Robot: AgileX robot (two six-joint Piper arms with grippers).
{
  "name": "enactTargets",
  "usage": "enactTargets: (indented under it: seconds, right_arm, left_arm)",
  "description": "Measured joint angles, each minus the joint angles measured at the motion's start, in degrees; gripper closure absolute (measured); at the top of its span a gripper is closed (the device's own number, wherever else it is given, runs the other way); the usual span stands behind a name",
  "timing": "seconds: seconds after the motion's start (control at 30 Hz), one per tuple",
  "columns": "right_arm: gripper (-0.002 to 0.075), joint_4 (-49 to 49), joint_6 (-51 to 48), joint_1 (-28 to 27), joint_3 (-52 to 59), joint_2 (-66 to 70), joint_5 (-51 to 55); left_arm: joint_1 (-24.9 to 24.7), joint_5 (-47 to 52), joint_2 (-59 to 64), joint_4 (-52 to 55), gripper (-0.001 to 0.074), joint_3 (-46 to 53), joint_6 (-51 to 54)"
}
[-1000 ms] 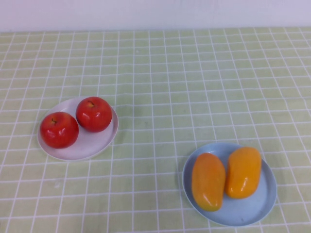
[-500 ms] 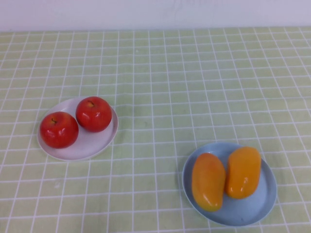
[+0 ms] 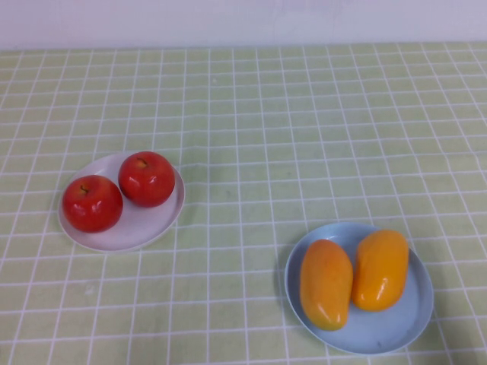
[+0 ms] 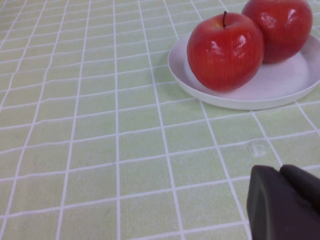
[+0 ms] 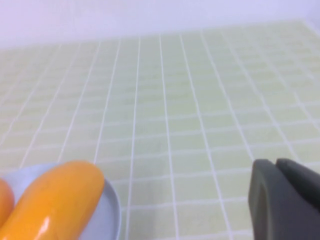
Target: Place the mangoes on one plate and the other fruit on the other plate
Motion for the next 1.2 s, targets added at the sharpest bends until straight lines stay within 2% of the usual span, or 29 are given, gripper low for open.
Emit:
enactTargets:
  seconds: [0.2, 0.57, 0.8, 0.93, 1.2]
  right_arm:
    - [0.0741, -0.4, -1.1, -0.5, 0.1, -8.5, 4.0]
    - [0.0741, -1.7, -1.8, -0.5, 0.1, -9.2, 5.7]
    - [0.0741, 8.2, -17.0, -0.5, 0.1, -9.3, 10.2]
    - [0.0741, 9.4, -18.4, -0.5, 0.1, -9.5, 14.1]
    - [0.0741, 9.8, -18.9, -0.5, 0.1, -9.6, 14.6]
  left_arm:
    - [0.0, 0.0, 0.0, 0.0, 0.0733, 0.0, 0.0]
    - [0.0, 0.0, -0.1, 0.0, 0.0733, 0.0, 0.0]
    - [0.0, 0.0, -0.1, 0.0, 0.0733, 0.0, 0.0]
    - [0.0, 0.0, -0.1, 0.0, 0.0733, 0.0, 0.0]
    - [0.0, 0.0, -0.1, 0.0, 0.0733, 0.0, 0.0]
